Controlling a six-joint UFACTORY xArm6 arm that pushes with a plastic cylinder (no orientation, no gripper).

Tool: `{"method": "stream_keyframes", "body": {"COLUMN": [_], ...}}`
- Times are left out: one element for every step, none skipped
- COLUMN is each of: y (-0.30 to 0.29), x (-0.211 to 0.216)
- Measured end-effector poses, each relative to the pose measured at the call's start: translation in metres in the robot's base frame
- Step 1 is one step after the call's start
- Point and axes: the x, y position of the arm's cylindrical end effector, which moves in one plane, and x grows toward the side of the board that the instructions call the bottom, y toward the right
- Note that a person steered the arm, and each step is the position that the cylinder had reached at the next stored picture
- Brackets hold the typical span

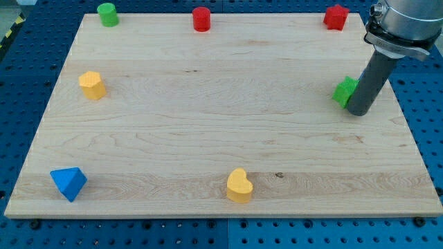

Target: Move the blue triangle below the green star

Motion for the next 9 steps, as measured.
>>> {"method": "stream_keyframes", "body": {"y": [-0.017, -0.096, -0.211, -0.32, -0.42, -0.497, -0.524, -0.524, -0.518], "x": [0.014, 0.036, 0.036, 0.036, 0.037, 0.068, 0.096, 0.122, 0.164]}}
